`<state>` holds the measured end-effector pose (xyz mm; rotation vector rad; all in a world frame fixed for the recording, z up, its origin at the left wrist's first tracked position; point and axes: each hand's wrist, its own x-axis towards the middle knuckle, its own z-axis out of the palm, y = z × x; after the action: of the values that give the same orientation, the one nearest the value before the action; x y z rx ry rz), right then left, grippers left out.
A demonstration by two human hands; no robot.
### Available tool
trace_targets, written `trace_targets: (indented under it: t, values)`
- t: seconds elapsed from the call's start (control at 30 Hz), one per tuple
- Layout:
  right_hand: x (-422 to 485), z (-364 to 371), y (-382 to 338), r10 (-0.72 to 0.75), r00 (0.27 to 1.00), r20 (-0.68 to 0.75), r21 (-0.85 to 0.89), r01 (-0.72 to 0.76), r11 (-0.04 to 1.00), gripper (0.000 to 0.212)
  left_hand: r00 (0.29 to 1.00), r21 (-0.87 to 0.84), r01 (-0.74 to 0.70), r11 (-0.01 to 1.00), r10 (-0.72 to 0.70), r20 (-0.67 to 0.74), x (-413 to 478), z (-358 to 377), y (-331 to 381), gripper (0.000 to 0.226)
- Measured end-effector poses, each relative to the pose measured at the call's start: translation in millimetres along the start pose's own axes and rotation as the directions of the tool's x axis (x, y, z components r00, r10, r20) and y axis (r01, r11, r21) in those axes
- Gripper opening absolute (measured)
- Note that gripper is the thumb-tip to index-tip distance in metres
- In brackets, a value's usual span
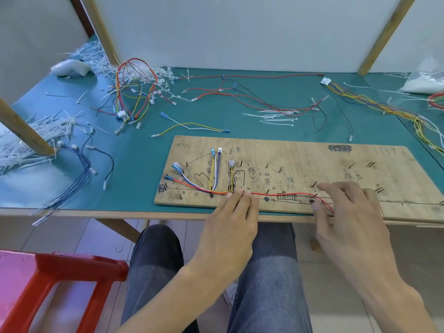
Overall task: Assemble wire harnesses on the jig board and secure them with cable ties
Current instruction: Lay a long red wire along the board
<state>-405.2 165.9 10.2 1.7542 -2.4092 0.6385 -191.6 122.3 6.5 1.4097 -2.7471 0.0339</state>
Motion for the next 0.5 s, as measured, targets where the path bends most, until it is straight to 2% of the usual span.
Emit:
trace_targets:
  t: [0.1,0.23,0.5]
  values:
    - [6,5,-14,-0.091,0.996,0.016,0.020,0.090,0.996,0.030,1.000,-0.018,0.020,1.000,-0.020,0.016,0,-1,-1,0.070]
    - [6,15,-21,-0.083,0.988,0.128,0.001,0.084,0.996,0.029,1.000,0.002,0.024,1.000,-0.024,0.005,-6,0,-2,0.065]
    - [-5,20,-9,-0.034,0.995,0.092,0.024,0.032,0.999,0.028,0.999,-0.066,0.014,0.998,-0.016,-0.041,-16,3,-8,0.067]
